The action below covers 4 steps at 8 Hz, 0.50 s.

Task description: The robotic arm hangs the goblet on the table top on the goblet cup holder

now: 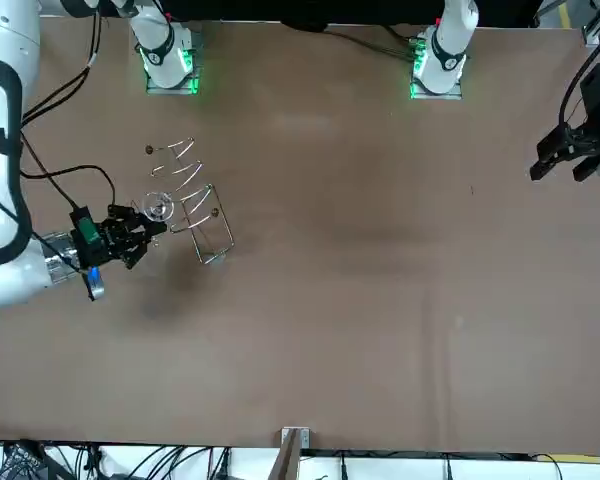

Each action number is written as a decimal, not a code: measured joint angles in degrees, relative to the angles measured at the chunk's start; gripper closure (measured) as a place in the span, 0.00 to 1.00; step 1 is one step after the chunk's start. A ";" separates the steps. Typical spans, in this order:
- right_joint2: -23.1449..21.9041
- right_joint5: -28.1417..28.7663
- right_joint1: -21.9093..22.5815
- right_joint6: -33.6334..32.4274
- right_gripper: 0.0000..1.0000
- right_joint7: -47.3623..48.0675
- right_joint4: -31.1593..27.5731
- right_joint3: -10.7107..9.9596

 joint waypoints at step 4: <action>0.01 0.00 0.95 -0.01 0.91 0.09 -1.55 0.00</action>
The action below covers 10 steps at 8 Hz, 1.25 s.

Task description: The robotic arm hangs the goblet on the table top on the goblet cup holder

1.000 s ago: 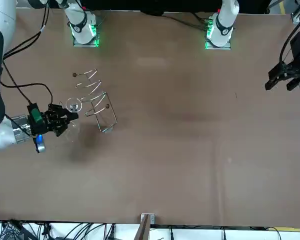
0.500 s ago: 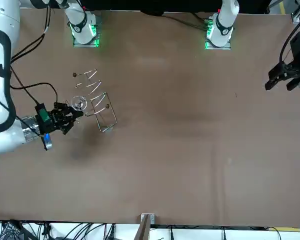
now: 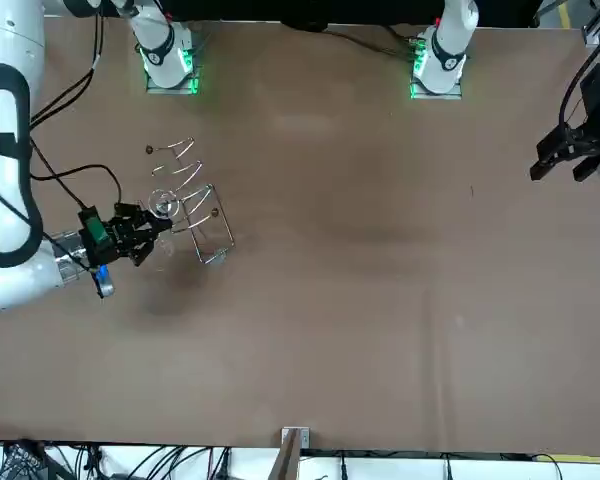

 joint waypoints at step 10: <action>-0.01 0.00 2.36 -0.09 0.80 0.10 -0.45 0.02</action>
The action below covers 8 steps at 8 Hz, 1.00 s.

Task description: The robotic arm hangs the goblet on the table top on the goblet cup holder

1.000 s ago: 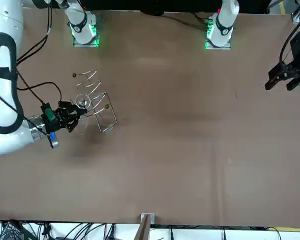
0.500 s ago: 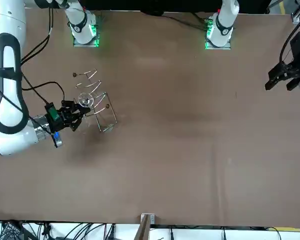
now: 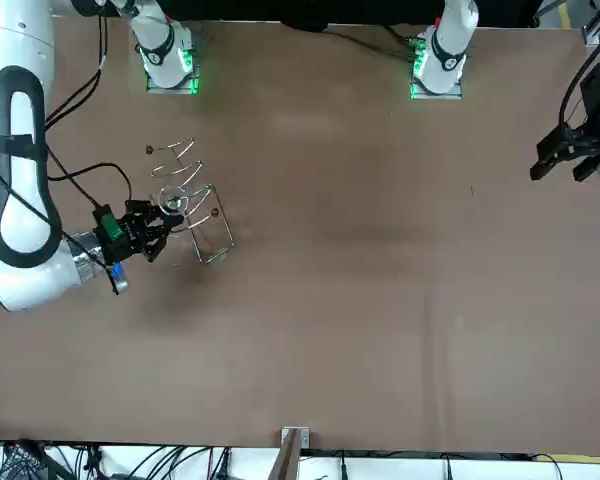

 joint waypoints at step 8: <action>-1.71 -9.39 -1.93 0.26 0.00 -11.56 9.30 -0.91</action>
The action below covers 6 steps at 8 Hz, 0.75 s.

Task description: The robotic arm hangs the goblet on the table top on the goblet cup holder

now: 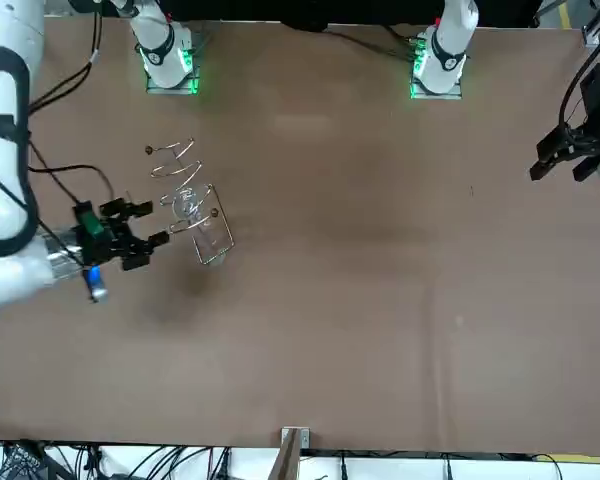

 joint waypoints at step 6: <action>-8.71 -32.13 1.46 4.93 0.00 -29.02 7.75 0.83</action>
